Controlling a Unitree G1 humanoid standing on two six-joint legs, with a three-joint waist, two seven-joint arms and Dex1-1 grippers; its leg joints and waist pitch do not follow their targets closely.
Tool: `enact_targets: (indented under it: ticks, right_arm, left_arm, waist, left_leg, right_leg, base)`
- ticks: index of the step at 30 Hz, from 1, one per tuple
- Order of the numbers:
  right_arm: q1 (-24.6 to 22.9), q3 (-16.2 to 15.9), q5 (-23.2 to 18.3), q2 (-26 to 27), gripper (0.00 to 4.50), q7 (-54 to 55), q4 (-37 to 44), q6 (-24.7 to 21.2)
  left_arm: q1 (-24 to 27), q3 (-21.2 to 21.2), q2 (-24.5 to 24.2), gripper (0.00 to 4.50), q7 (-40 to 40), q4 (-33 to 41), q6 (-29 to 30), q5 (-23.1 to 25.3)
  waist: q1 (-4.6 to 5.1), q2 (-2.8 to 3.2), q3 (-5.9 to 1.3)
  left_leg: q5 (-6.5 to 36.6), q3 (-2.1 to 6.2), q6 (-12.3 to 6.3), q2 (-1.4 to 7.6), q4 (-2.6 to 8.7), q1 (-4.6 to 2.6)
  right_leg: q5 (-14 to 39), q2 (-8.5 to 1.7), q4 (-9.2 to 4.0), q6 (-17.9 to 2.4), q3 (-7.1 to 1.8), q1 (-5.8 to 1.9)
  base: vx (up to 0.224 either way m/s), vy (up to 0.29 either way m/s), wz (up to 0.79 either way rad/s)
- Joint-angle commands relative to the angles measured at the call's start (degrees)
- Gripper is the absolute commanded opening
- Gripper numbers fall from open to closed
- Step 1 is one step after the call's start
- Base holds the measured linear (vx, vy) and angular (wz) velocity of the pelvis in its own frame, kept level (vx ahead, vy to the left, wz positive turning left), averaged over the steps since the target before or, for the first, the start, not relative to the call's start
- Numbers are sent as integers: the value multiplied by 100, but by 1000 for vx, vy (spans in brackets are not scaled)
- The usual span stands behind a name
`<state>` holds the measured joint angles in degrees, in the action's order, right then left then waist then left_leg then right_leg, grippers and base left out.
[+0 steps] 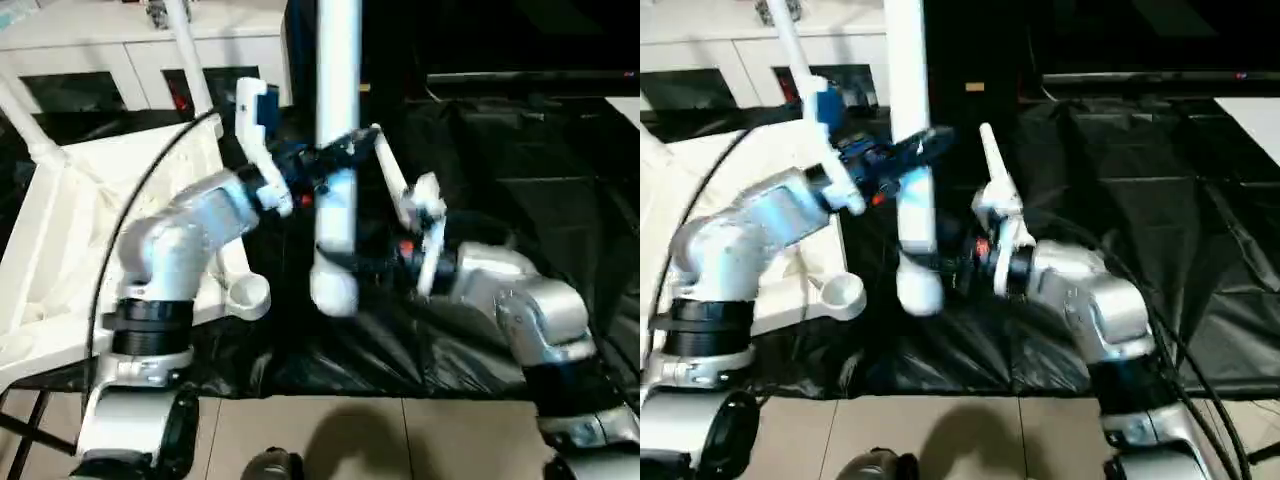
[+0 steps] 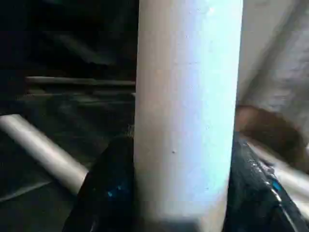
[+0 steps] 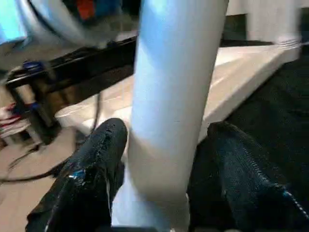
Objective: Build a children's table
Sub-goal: Pick table leg
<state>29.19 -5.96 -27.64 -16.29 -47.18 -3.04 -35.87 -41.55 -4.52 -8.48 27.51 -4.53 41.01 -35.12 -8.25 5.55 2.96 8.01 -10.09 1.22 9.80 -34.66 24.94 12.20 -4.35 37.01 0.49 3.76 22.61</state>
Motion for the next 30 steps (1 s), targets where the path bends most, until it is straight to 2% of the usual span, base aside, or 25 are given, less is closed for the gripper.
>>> enact_targets:
  ticks: [1,2,4,7,12,17,22,26,27,30]
  right_arm:
    - [79,81,103,97,305,309,-44,-102]
    - [91,95,128,134,305,405,-64,-118]
    - [107,100,156,191,305,514,-121,-135]
    - [113,86,162,224,305,564,-148,-148]
    - [148,38,181,244,305,592,-165,-194]
    - [257,-131,439,267,305,770,-328,-204]
    - [323,-301,740,447,305,1183,-530,-207]
    - [356,-348,838,546,305,1348,-636,-181]
    - [389,-354,877,648,277,1435,-743,-138]
    - [424,-339,887,744,260,1467,-824,-82]
  left_arm:
    - [-67,77,17,184,-174,127,-108,148]
    - [-39,93,38,184,-170,185,-96,133]
    - [-6,166,74,184,-214,253,-140,215]
    - [23,324,105,184,-243,293,-285,422]
    - [10,386,202,184,-357,267,-381,535]
    - [-8,490,263,184,-445,238,-529,724]
    - [-35,598,339,184,-811,205,-599,1056]
    - [-28,615,395,184,-910,234,-614,1112]
    - [-28,615,441,183,-967,262,-617,1137]
    - [-30,609,472,183,-1024,282,-623,1178]
  waist:
    - [2,-83,-455]
    - [2,-82,-475]
    - [1,-84,-480]
    - [-8,-78,-470]
    - [0,-85,-455]
    - [13,-80,-448]
    - [27,-79,-460]
    - [23,-82,-464]
    - [22,-101,-457]
    - [22,-88,-457]
  left_leg:
    - [1458,188,174,319,400,-245]
    - [1264,180,118,308,379,-228]
    - [1177,169,47,307,366,-222]
    - [1245,166,18,310,366,-227]
    - [1411,164,72,310,373,-235]
    - [1478,174,140,314,389,-239]
    - [1393,176,148,315,387,-234]
    - [1381,169,135,313,382,-236]
    - [1400,169,134,315,387,-234]
    - [1442,171,132,314,389,-231]
  right_leg:
    - [1147,-432,-532,-775,-266,-185]
    - [836,-425,-501,-869,-258,-190]
    - [614,-418,-488,-948,-251,-187]
    - [701,-423,-496,-977,-250,-189]
    - [937,-435,-522,-939,-258,-189]
    - [1114,-431,-535,-858,-257,-181]
    - [913,-430,-512,-887,-259,-177]
    - [849,-426,-511,-906,-260,-173]
    - [855,-428,-519,-902,-262,-175]
    - [961,-439,-519,-875,-265,-175]
  base:
    - [0,0,0]
    - [0,0,0]
    - [0,0,0]
    - [0,0,0]
    - [0,0,0]
    - [0,0,0]
    - [0,0,0]
    - [0,0,0]
    - [0,0,0]
    - [0,0,0]
